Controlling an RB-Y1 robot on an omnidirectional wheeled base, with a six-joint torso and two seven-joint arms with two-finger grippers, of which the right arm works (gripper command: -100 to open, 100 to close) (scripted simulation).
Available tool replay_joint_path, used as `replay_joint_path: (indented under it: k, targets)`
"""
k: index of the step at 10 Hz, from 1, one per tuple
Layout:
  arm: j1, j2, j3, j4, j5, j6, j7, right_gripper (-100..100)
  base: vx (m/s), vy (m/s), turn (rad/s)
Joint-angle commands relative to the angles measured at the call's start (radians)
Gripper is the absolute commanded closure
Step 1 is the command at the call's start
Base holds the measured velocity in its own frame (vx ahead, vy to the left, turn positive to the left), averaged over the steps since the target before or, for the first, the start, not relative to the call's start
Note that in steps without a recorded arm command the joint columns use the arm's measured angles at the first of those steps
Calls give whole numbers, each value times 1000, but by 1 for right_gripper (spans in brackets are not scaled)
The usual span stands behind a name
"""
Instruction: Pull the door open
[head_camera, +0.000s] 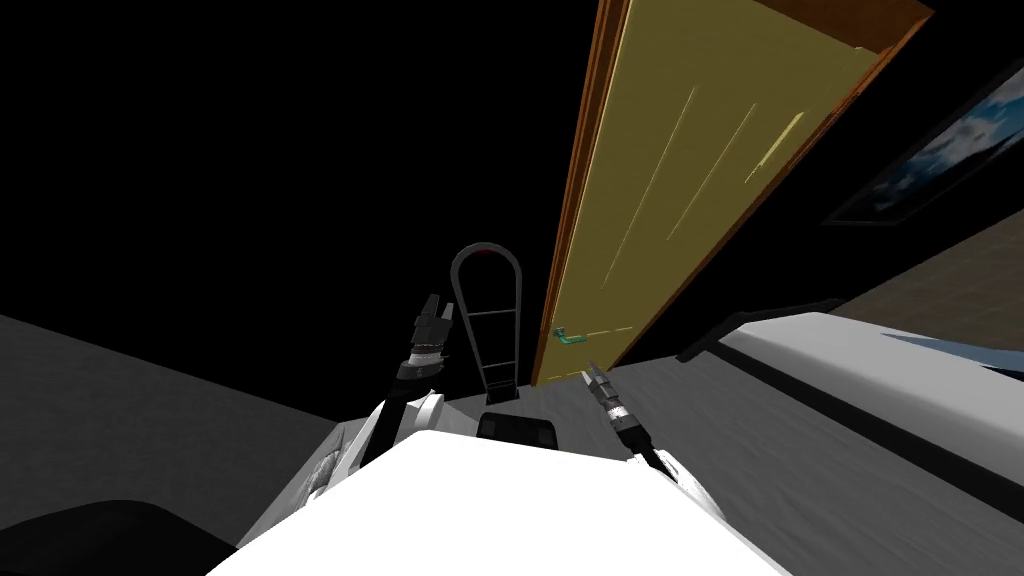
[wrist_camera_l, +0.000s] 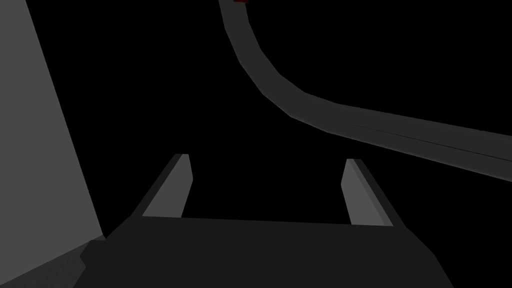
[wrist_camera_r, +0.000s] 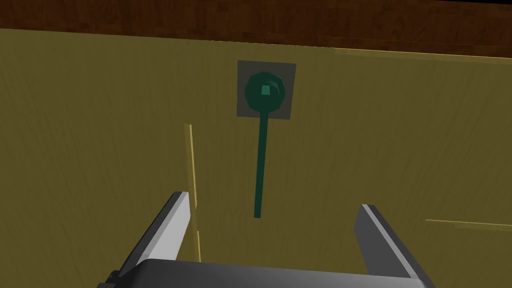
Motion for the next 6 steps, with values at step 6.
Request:
replay_joint_path:
  k: [6]
  targets:
    - [9, -13, -77, 82, -63, -32, 18, -100, 133, 26, 224]
